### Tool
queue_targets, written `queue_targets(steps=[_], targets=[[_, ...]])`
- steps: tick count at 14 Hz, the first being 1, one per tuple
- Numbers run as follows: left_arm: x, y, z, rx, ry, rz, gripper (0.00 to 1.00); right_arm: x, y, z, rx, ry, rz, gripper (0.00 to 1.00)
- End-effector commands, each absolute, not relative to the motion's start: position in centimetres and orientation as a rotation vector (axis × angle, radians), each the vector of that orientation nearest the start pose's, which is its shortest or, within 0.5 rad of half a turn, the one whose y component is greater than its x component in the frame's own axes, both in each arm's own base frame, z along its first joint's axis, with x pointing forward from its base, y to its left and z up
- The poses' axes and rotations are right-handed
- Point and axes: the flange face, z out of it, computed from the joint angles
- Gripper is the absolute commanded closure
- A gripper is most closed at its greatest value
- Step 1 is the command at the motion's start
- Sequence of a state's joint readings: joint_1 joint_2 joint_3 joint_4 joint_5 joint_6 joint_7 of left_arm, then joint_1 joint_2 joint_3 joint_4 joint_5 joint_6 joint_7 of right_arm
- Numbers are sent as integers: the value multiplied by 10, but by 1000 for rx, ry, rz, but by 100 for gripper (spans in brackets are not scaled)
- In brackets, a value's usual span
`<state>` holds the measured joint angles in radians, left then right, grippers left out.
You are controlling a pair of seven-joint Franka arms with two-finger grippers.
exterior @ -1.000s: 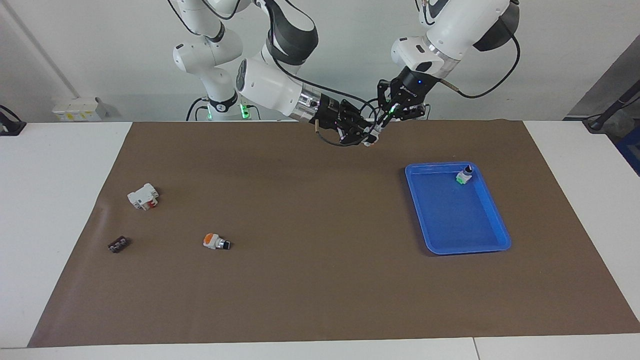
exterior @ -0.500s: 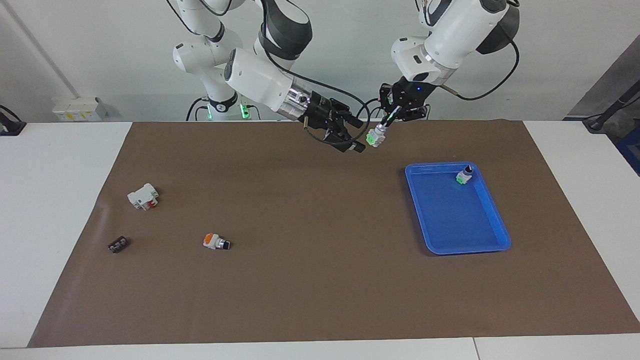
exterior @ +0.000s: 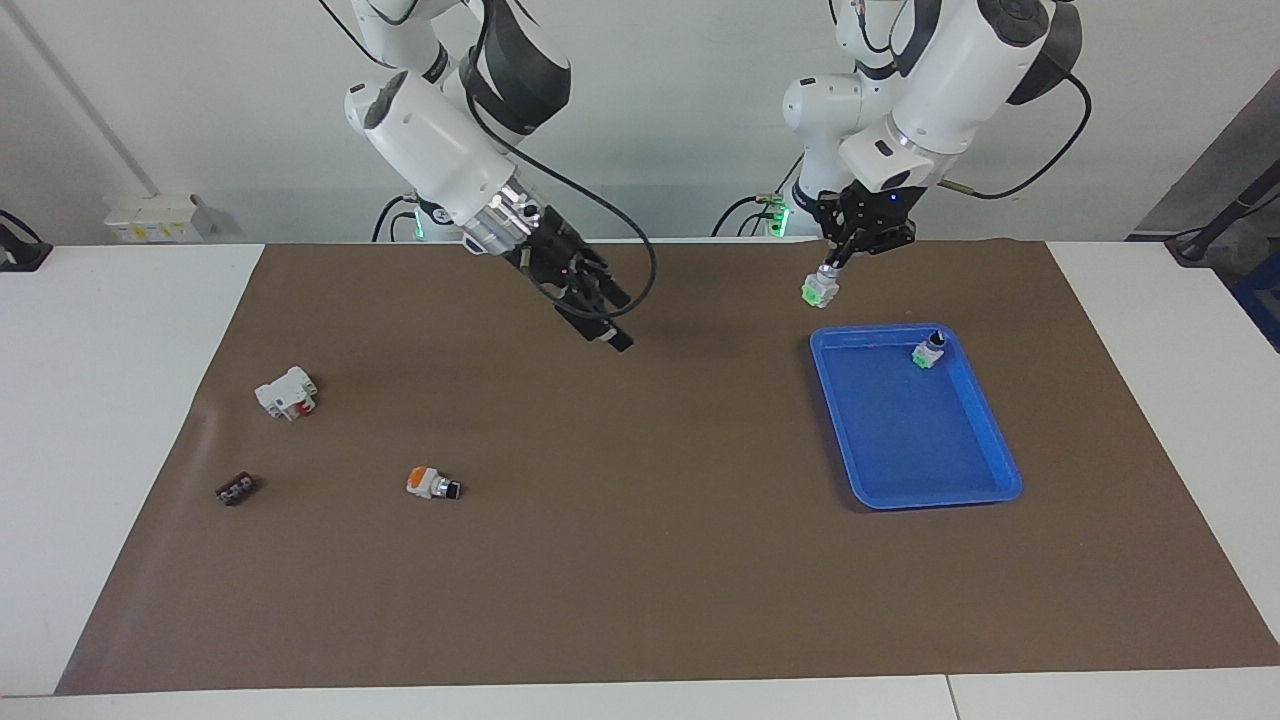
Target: Turn and place switch with both arms
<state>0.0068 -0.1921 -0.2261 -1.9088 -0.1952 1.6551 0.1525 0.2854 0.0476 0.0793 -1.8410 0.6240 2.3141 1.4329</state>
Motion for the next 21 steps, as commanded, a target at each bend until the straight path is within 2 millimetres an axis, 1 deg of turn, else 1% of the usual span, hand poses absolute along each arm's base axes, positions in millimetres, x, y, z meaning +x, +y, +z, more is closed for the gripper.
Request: queue_targets(steps=[1,3,4,6,7,8,10,11,12,14,15,16,17,18,19,20,21], targets=[[472,-90,566,-3170,445,91,100,566,188,553,-2128,1525,67,0],[476,-68,548,-3152,381,100,100,562,170,553,-2354,1416,-38,0],[477,-62,539,-3154,358,90,100,563,158,554,-2435,1384,-85,0],[482,-59,523,-3158,328,87,100,562,139,557,-2538,1291,-136,0],[487,-57,511,-3162,298,77,100,560,133,560,-2593,1220,-147,0],[491,-57,499,-3167,266,67,100,561,120,562,-2655,1149,-170,0],[502,-59,473,-3178,243,89,100,564,94,576,-2802,976,-229,0],[507,-57,456,-3183,236,114,100,565,79,583,-2857,895,-237,0],[509,-55,437,-3187,230,121,100,564,69,592,-2890,837,-231,0],[503,-55,395,-3188,229,96,100,562,45,614,-2949,743,-217,0],[501,-52,389,-3188,219,86,100,559,35,629,-2991,657,-219,0],[502,-52,392,-3189,220,93,92,557,25,643,-3051,536,-219,0],[506,-52,397,-3190,222,88,61,553,14,650,-3108,427,-208,0],[515,-53,404,-3195,224,105,31,552,10,651,-3125,382,-196,0],[526,-58,423,-3201,237,127,12,551,10,649,-3131,380,-183,0],[541,-60,448,-3205,245,149,2,547,11,649,-3134,381,-154,0],[555,-60,478,-3164,255,163,1,546,11,647,-3133,386,-144,0]])
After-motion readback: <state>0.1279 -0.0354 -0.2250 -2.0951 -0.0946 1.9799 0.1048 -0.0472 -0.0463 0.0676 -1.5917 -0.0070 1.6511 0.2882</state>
